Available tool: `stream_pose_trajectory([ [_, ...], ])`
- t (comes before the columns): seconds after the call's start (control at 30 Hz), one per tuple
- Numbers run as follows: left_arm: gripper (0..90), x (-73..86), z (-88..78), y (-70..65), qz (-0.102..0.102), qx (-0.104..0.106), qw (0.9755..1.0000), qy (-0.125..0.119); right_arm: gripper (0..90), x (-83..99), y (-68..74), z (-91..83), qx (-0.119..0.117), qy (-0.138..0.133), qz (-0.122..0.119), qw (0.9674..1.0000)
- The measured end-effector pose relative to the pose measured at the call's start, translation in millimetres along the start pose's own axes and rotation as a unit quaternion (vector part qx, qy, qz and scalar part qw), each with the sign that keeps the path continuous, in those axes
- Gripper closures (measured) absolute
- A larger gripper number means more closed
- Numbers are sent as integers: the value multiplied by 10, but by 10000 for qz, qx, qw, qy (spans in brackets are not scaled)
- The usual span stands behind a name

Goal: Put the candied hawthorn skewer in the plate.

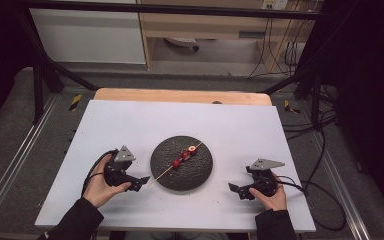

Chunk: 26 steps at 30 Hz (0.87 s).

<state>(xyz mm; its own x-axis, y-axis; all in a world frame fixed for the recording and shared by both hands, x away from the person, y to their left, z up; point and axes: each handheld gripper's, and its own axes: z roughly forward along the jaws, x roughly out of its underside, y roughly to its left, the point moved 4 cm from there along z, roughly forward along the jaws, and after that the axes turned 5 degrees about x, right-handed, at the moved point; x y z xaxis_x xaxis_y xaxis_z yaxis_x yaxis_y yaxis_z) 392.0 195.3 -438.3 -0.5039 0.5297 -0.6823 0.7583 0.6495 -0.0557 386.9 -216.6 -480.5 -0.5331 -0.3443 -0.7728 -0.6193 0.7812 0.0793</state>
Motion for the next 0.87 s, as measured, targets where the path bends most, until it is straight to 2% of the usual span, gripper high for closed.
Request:
stream_pose_trajectory([
  [0.23, 66, 245, -80, 96, 94, -33, 9999, -98, 5, 8, 9, 7, -16, 56, 19, 10000],
  [0.47, 65, 431, -94, 158, 32, -74, 9996, -257, 5, 14, 7, 12, 13, 61, -13, 10000],
  [0.87, 64, 601, -105, 218, -81, -134, 9994, -301, 5, 17, 9, 13, 6, 75, -9, 10000],
])
